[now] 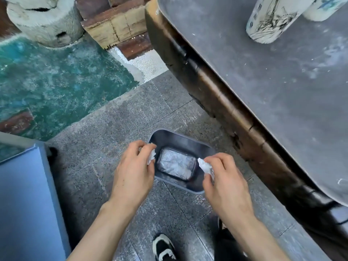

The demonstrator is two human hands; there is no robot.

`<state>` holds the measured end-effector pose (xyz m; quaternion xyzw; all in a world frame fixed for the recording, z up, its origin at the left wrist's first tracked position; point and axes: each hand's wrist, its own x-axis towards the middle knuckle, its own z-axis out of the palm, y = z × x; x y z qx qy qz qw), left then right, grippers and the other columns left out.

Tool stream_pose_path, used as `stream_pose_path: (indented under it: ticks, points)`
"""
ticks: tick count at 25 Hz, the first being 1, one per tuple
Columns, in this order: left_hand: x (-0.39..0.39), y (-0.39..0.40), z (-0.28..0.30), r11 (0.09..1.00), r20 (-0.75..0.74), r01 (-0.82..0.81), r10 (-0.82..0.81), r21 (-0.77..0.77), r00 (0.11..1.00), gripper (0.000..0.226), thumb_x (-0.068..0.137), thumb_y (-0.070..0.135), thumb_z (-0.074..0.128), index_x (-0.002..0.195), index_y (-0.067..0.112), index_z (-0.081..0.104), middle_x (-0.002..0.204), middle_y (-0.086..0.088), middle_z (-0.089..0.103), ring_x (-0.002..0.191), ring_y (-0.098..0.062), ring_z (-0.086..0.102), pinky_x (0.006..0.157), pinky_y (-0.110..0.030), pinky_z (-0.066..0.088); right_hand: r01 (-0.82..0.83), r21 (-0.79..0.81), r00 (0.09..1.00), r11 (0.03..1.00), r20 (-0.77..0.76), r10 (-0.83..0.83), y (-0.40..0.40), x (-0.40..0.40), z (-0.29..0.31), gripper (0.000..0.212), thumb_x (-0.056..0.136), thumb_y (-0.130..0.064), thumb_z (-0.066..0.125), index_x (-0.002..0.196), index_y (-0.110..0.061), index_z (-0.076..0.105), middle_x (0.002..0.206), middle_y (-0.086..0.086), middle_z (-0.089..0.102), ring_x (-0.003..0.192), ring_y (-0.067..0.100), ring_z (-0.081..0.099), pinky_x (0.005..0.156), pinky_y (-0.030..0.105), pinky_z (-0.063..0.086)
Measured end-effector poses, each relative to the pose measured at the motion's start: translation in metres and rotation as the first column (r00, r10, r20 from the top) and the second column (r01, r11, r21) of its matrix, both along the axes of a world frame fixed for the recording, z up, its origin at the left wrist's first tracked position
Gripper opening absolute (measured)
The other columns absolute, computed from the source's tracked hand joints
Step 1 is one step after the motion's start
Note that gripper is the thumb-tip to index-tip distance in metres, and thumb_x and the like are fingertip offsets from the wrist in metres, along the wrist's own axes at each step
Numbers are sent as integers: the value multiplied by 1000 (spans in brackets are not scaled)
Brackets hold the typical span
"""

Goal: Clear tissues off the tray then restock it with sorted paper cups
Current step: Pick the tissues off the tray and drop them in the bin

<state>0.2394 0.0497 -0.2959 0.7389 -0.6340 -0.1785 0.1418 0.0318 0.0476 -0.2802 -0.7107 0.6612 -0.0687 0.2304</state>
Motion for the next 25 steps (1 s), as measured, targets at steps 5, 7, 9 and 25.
stream_pose_path:
  ticks: [5,7,9,25]
  points:
    - [-3,-11,-60,998,7,53,-53,14,999,38,81,15,70,116,25,59,120,-3,55,90,-29,65,70,-40,54,4,-19,999,1000,-45,-4,-3,1,-60,33,84,-19,60,117,-17,57,115,6,57,89,28,63,74,37,52]
    - [-2,-11,-73,998,48,53,-54,39,997,38,82,24,69,117,30,58,124,1,53,93,-28,65,69,-41,55,0,-4,999,1000,-41,-1,-5,2,-74,39,84,-20,61,123,-16,55,116,6,58,93,28,62,78,37,52]
    - [0,-10,-78,998,76,39,-42,45,996,38,81,30,70,117,32,58,126,2,53,97,-27,64,71,-42,55,-10,22,999,1000,-41,11,-5,5,-79,45,86,-25,59,130,-18,50,121,5,56,100,26,60,83,38,50]
    - [17,34,186,998,193,-12,24,-64,981,36,88,28,61,121,15,61,131,-14,56,127,-36,46,104,-58,40,-53,-298,997,953,33,65,20,4,195,38,85,-33,57,120,-18,56,119,2,59,97,26,59,81,41,52]
